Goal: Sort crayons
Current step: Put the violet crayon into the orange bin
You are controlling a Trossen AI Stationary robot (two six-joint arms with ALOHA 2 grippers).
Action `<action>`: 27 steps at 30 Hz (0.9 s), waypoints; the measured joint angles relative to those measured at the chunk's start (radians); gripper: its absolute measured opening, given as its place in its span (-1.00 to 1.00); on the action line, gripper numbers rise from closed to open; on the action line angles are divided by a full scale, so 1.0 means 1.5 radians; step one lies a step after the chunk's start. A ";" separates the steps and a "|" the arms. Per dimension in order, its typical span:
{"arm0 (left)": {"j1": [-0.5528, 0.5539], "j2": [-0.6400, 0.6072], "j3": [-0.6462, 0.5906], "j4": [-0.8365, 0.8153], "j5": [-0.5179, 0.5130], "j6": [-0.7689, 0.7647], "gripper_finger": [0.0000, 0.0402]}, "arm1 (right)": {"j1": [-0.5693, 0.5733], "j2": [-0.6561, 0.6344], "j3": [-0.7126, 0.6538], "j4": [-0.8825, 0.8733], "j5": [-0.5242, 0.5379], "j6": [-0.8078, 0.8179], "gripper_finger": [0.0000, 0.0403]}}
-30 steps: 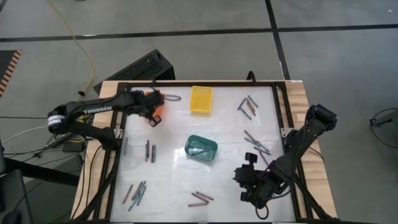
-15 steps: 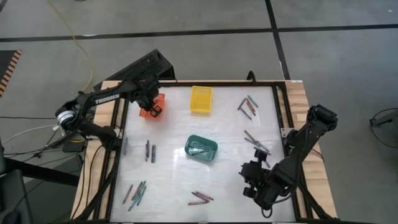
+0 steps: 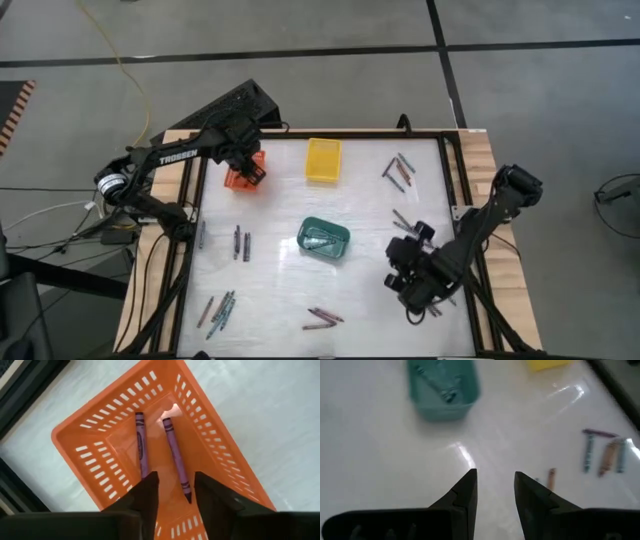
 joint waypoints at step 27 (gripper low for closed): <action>-0.281 -0.202 0.000 0.000 0.016 -0.046 -0.26 | -0.314 -0.118 0.000 0.022 -0.084 -0.271 -0.39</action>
